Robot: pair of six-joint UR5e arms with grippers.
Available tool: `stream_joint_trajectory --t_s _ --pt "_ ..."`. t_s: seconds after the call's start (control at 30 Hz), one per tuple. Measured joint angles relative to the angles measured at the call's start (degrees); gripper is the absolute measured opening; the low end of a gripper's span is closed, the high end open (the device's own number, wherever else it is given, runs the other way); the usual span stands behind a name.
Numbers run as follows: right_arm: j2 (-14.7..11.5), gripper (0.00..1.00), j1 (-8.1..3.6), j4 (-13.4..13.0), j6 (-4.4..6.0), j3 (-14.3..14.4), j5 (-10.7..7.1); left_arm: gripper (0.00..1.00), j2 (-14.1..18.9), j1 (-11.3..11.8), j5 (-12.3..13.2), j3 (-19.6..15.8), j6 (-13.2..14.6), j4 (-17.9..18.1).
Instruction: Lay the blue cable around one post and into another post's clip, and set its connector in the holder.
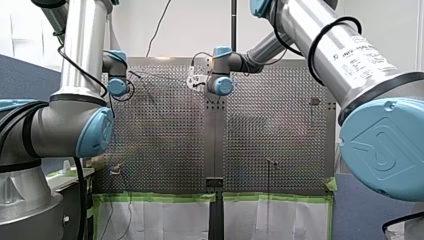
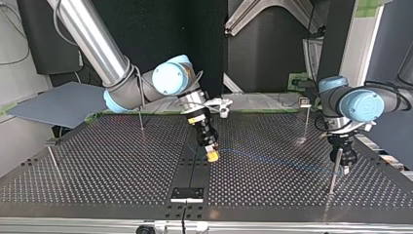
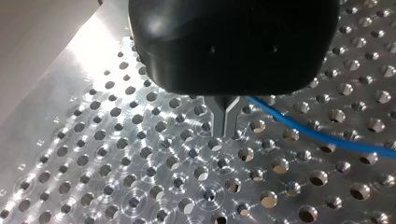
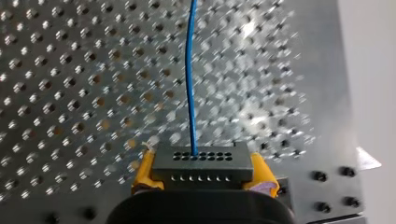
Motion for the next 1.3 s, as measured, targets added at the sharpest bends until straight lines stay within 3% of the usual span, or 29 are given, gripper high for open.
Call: stream_joint_trajectory --t_s 0.23,0.4,0.43,0.47,0.5,0.57,0.6,0.67,0.73,0.77,1.1,1.3 --pt "1.3 0.0 -0.28 2.2 -0.51 0.0 0.92 0.0 0.0 -0.6 0.4 0.0 3.6 -0.1" --pt "1.6 0.0 -0.4 3.0 -0.66 0.0 1.38 0.02 0.0 -1.1 -0.6 0.0 4.6 -0.5" --pt "1.6 0.0 -0.46 3.2 -0.68 0.0 1.45 0.15 0.0 -1.2 -1.1 0.0 4.6 -0.6" --pt "1.7 0.0 -0.5 3.2 -0.69 0.0 1.48 0.33 0.1 -1.3 -1.4 0.0 4.6 -0.8" --pt "1.7 0.0 -0.55 3.3 -0.7 0.0 1.51 0.33 0.1 -1.3 -1.7 0.0 4.5 -0.9" --pt "1.7 0.0 -0.67 3.5 -0.71 0.0 1.56 0.6 0.1 -1.4 -2.4 0.0 4.1 -1.3" --pt "1.7 0.0 -0.72 3.7 -0.72 0.0 1.58 0.6 0.1 -1.4 -2.7 0.0 3.8 -1.4" --pt "1.8 0.0 -0.81 3.8 -0.72 0.1 1.61 0.81 0.1 -1.4 -3.1 0.0 3.0 -1.8" --pt "1.8 0.0 -0.9 3.7 -0.72 0.3 1.63 0.85 0.1 -1.5 -3.3 0.0 2.1 -1.9" --pt "1.8 0.0 -0.95 3.7 -0.72 0.4 1.64 1.0 0.1 -1.5 -3.3 0.0 1.6 -2.0" --pt "2.1 0.0 -1.31 2.4 -0.73 2.5 2.2 1.0 0.0 -1.5 -3.0 -0.1 -2.2 -1.9" --pt "2.6 0.0 -1.33 0.7 -0.88 5.5 3.45 1.0 0.0 -1.1 -2.5 -0.2 -3.5 -1.8"
